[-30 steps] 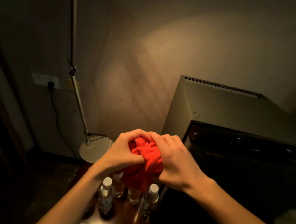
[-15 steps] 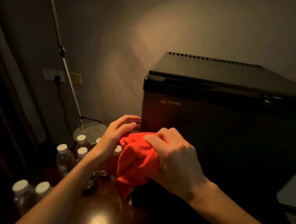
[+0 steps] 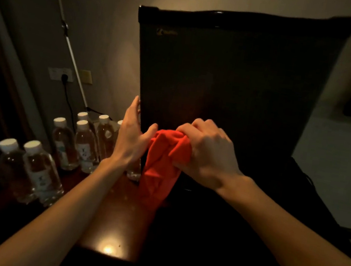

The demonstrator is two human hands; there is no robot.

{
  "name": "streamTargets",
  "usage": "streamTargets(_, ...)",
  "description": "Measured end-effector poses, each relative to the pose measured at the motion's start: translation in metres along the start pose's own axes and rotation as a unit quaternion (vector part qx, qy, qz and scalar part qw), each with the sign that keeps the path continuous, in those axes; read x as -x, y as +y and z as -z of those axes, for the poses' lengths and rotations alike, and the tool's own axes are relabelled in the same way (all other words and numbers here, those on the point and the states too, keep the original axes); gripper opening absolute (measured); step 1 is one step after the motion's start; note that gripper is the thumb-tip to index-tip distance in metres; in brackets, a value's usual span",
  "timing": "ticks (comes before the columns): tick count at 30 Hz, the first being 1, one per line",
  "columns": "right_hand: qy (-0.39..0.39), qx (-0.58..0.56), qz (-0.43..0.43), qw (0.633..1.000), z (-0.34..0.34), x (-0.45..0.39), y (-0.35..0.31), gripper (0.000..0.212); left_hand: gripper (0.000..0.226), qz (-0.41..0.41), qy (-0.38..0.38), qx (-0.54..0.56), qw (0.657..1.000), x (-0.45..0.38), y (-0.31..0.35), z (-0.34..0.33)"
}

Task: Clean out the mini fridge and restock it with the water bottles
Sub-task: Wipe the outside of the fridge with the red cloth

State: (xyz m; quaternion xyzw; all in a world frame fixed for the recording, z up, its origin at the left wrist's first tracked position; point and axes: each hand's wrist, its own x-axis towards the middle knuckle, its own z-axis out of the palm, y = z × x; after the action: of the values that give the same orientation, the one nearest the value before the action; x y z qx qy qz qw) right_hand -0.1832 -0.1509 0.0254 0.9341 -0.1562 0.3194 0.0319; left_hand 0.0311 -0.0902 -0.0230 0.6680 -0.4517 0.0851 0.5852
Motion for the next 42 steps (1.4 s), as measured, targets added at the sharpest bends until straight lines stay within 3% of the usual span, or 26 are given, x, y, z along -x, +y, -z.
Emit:
streamTargets(4,0.017,-0.03,-0.049,0.998,0.006,0.034,0.003,0.05,0.077,-0.006,-0.024,-0.087,0.996,0.038,0.0,-0.003)
streamTargets(7,0.023,-0.067,-0.087,0.994,0.004,0.059,0.013,0.051,0.056,-0.028,-0.076,-0.128,0.989,0.07,0.014,-0.01)
streamTargets(10,0.032,-0.072,-0.102,0.992,-0.006,0.082,0.024,0.049,0.039,-0.033,-0.228,-0.022,0.973,0.111,0.029,-0.017)
streamTargets(12,0.041,-0.085,-0.11,0.989,-0.015,0.098,0.029,0.046,0.029,0.037,-0.305,0.068,0.949,0.132,0.03,-0.034)
streamTargets(14,0.052,-0.097,-0.119,0.987,-0.022,0.115,0.035,0.047,0.037,0.113,-0.342,0.136,0.923,0.137,-0.005,-0.068)
streamTargets(17,0.066,-0.103,-0.138,0.983,-0.03,0.144,0.05,0.05,0.04,0.234,-0.308,0.251,0.887,0.141,-0.025,-0.111)
streamTargets(19,0.065,-0.102,-0.163,0.979,-0.032,0.162,0.065,0.056,0.031,0.317,-0.259,0.328,0.852,0.16,0.04,-0.121)
streamTargets(22,0.042,-0.093,-0.192,0.976,-0.03,0.183,0.095,0.072,0.027,0.332,-0.248,0.419,0.808,0.179,0.067,-0.158)
streamTargets(25,-0.039,-0.109,-0.205,0.972,-0.017,0.199,0.129,0.096,0.035,0.355,-0.214,0.426,0.804,0.176,0.09,-0.206)
streamTargets(29,-0.097,-0.071,-0.253,0.96,-0.009,0.22,0.167,0.107,0.025,0.321,-0.241,0.409,0.819,0.186,0.104,-0.259)
streamTargets(31,-0.1,-0.039,-0.271,0.957,-0.012,0.229,0.183,0.096,0.026,0.281,-0.283,0.336,0.853,0.19,0.108,-0.279)
streamTargets(34,-0.119,0.014,-0.298,0.947,-0.017,0.237,0.205,0.074,0.044,0.171,-0.382,0.16,0.894,0.194,0.108,-0.299)
streamTargets(38,-0.11,0.034,-0.331,0.936,-0.026,0.243,0.23,0.055,0.06,0.016,-0.413,0.037,0.91,0.196,0.105,-0.318)
streamTargets(42,-0.097,0.008,-0.356,0.929,-0.034,0.243,0.249,0.045,0.059,-0.008,-0.418,0.015,0.908,0.198,0.104,-0.339)
